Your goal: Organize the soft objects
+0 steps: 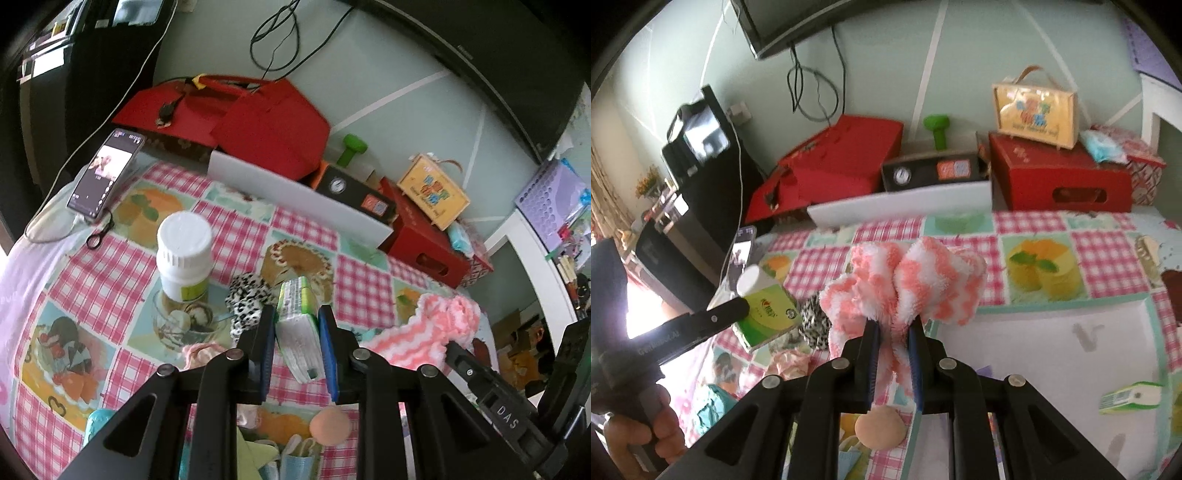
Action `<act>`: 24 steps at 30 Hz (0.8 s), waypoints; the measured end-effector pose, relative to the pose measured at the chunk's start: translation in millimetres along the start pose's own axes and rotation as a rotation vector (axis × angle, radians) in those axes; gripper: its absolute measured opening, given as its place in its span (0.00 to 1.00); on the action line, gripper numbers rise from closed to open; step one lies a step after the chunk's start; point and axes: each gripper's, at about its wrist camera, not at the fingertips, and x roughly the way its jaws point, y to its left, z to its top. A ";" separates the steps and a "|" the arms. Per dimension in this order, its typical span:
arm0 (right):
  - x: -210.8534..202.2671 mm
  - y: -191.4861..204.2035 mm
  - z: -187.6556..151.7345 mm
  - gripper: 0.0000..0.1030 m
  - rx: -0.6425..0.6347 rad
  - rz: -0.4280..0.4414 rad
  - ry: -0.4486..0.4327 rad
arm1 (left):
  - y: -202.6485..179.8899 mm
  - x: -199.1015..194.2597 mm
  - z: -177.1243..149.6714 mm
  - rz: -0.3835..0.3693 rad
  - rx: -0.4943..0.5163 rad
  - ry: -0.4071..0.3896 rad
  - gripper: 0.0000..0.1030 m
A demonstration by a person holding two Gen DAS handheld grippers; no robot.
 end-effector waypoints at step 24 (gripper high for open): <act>-115.9 -134.8 9.9 0.16 0.236 -0.348 -0.224 | -118.4 8.3 -28.0 -0.215 0.232 0.039 0.23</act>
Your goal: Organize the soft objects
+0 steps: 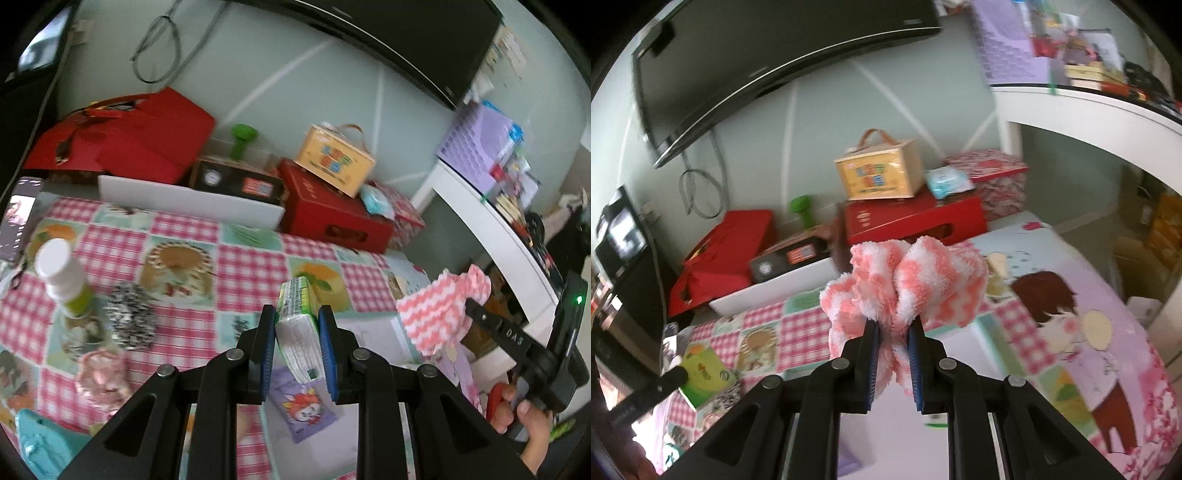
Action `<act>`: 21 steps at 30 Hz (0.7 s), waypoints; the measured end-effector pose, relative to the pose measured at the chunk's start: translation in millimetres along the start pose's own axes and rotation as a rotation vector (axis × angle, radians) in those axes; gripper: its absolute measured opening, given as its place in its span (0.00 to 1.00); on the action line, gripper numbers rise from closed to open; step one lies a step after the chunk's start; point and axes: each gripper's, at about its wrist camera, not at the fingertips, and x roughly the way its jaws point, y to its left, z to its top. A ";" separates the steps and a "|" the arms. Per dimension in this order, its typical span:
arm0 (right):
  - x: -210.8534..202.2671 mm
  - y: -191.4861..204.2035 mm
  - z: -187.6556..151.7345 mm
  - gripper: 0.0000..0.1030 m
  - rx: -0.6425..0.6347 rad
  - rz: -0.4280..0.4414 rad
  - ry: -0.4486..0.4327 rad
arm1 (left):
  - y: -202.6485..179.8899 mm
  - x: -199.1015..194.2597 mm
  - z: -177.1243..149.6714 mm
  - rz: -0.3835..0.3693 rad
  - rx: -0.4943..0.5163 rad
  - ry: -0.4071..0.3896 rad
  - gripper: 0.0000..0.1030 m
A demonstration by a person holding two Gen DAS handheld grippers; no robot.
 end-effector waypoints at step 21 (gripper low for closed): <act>93.9 -48.1 -27.2 0.16 0.087 -0.092 0.197 | -34.1 120.6 -39.9 -0.073 -0.027 0.197 0.23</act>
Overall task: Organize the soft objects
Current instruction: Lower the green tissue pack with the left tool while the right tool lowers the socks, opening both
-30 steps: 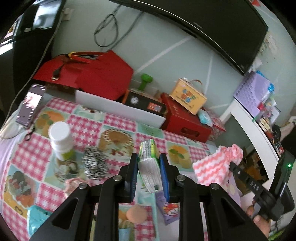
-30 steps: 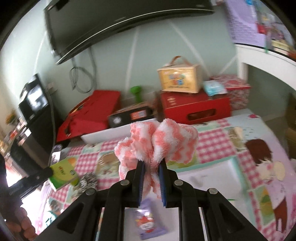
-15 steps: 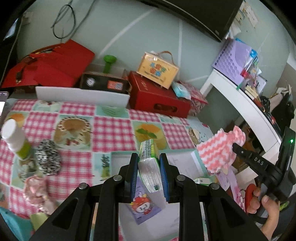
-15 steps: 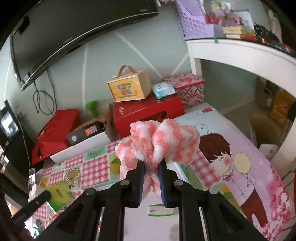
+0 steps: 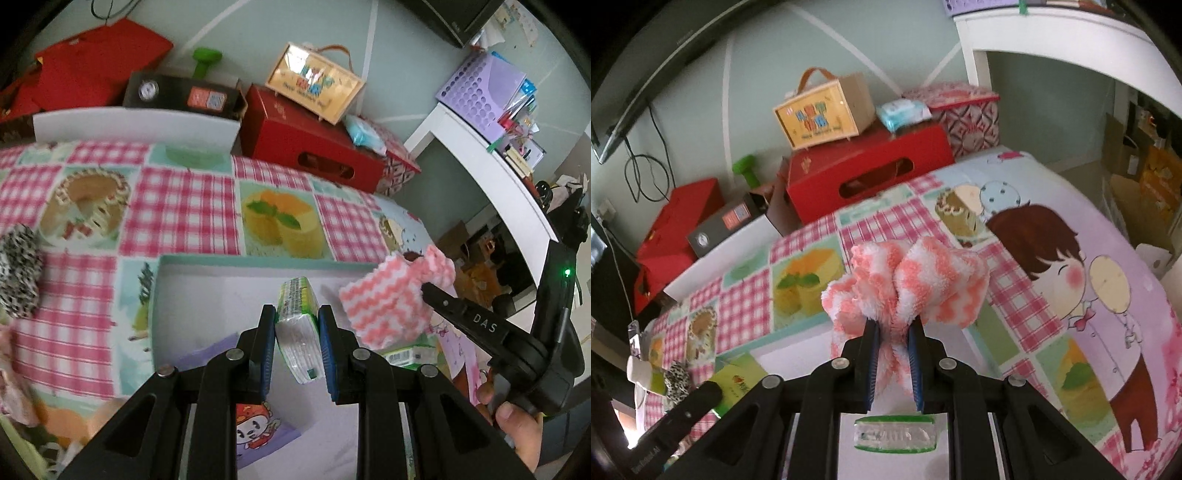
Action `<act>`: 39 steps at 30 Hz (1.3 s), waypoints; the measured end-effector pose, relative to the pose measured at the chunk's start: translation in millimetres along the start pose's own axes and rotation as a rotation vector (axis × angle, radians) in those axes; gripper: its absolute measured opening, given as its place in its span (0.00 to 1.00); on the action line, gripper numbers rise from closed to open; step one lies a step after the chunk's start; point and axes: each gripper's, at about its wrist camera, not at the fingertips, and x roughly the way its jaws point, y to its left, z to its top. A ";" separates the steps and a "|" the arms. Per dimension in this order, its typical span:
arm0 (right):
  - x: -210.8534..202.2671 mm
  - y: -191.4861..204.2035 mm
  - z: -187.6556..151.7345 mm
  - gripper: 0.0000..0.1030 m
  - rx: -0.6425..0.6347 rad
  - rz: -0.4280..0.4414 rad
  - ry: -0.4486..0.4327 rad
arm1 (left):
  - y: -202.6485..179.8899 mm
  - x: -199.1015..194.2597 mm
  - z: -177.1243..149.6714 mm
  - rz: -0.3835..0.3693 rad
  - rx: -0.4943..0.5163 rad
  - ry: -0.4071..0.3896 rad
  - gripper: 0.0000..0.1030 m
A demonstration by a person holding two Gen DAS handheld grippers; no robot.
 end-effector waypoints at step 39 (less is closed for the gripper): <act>8.9 27.9 -5.2 0.68 -0.136 -0.197 0.132 | 3.5 1.5 3.0 0.156 -0.014 0.086 0.49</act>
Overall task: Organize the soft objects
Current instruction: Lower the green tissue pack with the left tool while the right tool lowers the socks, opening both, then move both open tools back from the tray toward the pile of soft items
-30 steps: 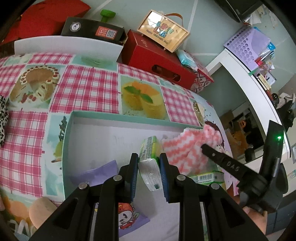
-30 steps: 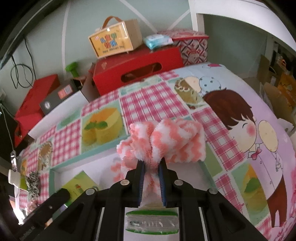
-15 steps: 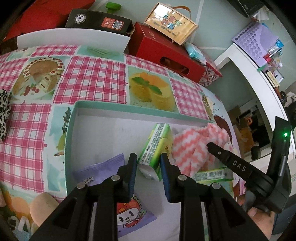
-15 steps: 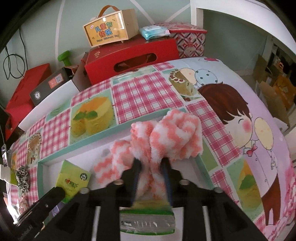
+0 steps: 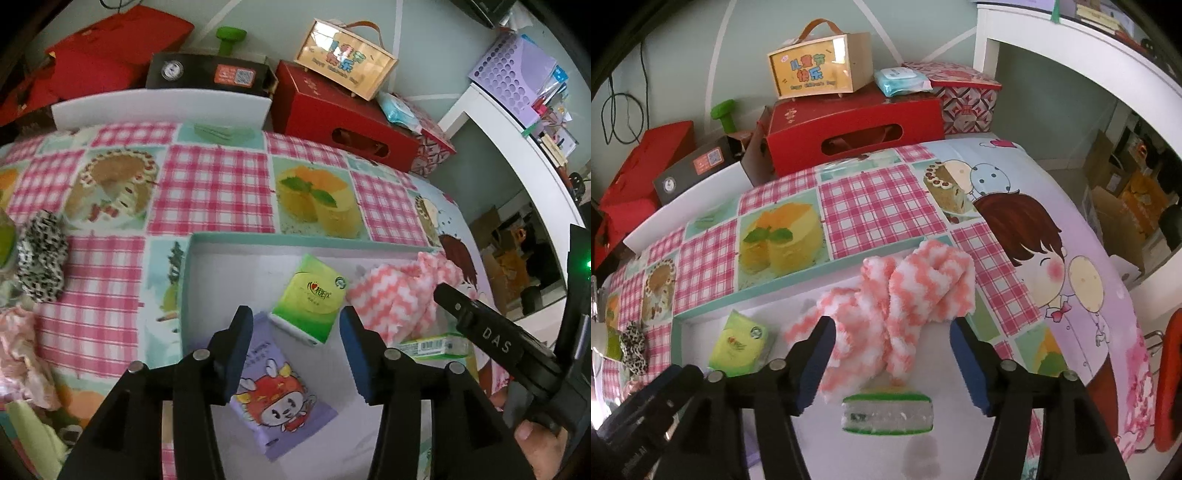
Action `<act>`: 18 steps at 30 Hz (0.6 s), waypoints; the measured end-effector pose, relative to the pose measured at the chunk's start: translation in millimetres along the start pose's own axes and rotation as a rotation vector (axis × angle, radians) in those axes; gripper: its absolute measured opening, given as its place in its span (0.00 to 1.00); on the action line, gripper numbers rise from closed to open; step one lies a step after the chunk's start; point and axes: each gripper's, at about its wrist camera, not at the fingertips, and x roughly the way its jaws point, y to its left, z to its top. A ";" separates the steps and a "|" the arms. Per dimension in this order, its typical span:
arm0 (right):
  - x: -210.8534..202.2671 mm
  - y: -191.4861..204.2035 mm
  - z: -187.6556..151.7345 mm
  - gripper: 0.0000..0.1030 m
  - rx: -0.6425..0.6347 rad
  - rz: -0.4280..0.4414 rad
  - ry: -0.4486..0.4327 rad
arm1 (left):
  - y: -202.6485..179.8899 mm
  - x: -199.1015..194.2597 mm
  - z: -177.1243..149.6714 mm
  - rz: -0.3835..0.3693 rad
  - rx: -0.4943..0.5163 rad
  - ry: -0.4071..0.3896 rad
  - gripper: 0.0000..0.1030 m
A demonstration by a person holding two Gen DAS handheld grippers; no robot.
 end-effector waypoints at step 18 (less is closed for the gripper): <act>-1.7 34.0 -6.8 1.00 -0.129 -0.050 0.025 | 25.1 -4.3 2.9 0.216 -0.006 -0.067 0.97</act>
